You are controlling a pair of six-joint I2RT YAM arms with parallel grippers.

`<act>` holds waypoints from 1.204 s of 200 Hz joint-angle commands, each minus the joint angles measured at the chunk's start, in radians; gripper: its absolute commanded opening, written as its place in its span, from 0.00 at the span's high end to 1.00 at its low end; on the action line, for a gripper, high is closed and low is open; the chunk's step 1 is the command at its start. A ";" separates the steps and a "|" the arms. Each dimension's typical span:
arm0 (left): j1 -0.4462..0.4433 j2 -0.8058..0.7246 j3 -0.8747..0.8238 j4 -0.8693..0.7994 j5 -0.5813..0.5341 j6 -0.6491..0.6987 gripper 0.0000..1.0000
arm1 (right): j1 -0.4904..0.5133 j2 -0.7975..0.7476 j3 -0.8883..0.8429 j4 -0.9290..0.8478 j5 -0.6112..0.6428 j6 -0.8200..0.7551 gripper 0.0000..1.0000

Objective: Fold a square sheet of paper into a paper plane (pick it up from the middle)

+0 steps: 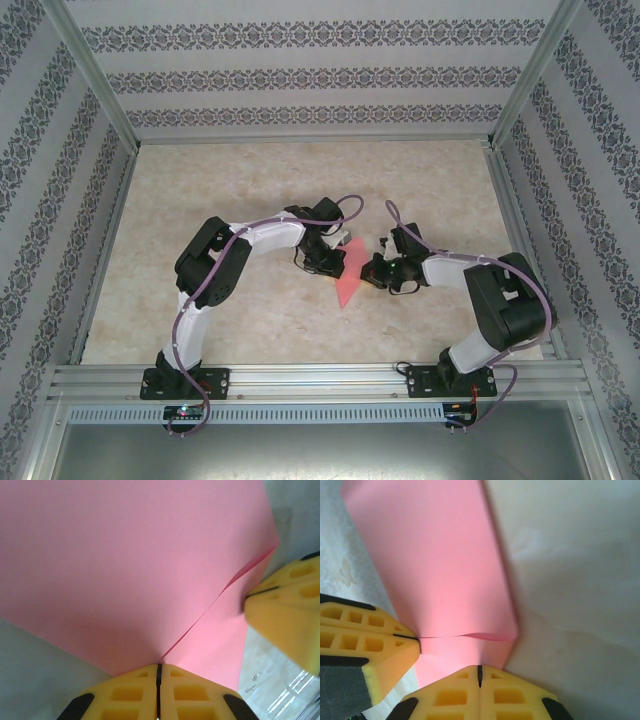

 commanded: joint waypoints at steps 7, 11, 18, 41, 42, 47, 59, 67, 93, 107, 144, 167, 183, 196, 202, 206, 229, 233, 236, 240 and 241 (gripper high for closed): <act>-0.005 0.129 -0.067 -0.066 -0.197 0.030 0.90 | -0.055 -0.014 -0.020 -0.065 0.085 -0.040 0.99; -0.005 0.128 -0.068 -0.064 -0.196 0.030 0.90 | -0.062 -0.016 -0.020 -0.064 0.079 -0.042 1.00; -0.005 0.128 -0.071 -0.062 -0.196 0.028 0.90 | -0.067 -0.021 -0.018 -0.063 0.075 -0.042 1.00; -0.005 0.125 -0.074 -0.059 -0.190 0.028 0.90 | -0.062 -0.057 0.008 -0.074 0.054 -0.040 0.99; -0.005 0.124 -0.073 -0.059 -0.189 0.027 0.90 | -0.062 -0.058 0.010 -0.074 0.052 -0.039 1.00; -0.005 0.124 -0.071 -0.058 -0.187 0.028 0.90 | -0.057 -0.071 0.016 -0.076 0.048 -0.036 1.00; -0.004 0.124 -0.070 -0.057 -0.187 0.026 0.90 | -0.038 -0.097 0.031 -0.080 0.045 -0.029 1.00; -0.005 0.123 -0.068 -0.058 -0.186 0.026 0.90 | -0.021 -0.108 0.039 -0.081 0.045 -0.020 1.00; -0.005 0.126 -0.066 -0.060 -0.186 0.030 0.90 | 0.013 -0.102 0.053 -0.043 0.047 0.014 1.00; -0.005 0.128 -0.066 -0.059 -0.185 0.029 0.90 | 0.024 -0.058 0.073 -0.027 0.042 0.016 1.00; -0.005 0.123 -0.073 -0.060 -0.187 0.033 0.90 | 0.028 0.042 0.115 -0.034 0.049 -0.009 1.00; -0.005 0.116 -0.077 -0.062 -0.191 0.036 0.90 | 0.000 0.068 0.110 -0.058 0.067 -0.043 1.00; -0.006 0.113 -0.076 -0.062 -0.191 0.035 0.90 | -0.025 0.076 0.097 -0.068 0.075 -0.059 1.00; -0.005 0.112 -0.075 -0.063 -0.190 0.036 0.90 | -0.042 0.074 0.097 -0.098 0.098 -0.081 1.00; -0.005 0.112 -0.073 -0.063 -0.189 0.035 0.90 | -0.048 0.069 0.094 -0.099 0.098 -0.084 1.00; -0.005 0.111 -0.074 -0.063 -0.190 0.034 0.90 | -0.051 0.065 0.092 -0.102 0.099 -0.088 1.00; -0.005 0.108 -0.070 -0.065 -0.187 0.034 0.90 | -0.068 0.029 0.092 -0.144 0.125 -0.110 0.99; -0.005 0.106 -0.070 -0.064 -0.186 0.033 0.90 | -0.071 0.019 0.091 -0.150 0.125 -0.111 0.98; -0.005 0.105 -0.070 -0.063 -0.186 0.033 0.90 | -0.072 0.012 0.091 -0.154 0.124 -0.114 0.98; -0.005 0.105 -0.070 -0.063 -0.187 0.033 0.90 | -0.073 0.003 0.092 -0.163 0.126 -0.116 0.98; -0.005 0.104 -0.070 -0.064 -0.187 0.033 0.90 | -0.073 0.001 0.092 -0.165 0.127 -0.117 0.98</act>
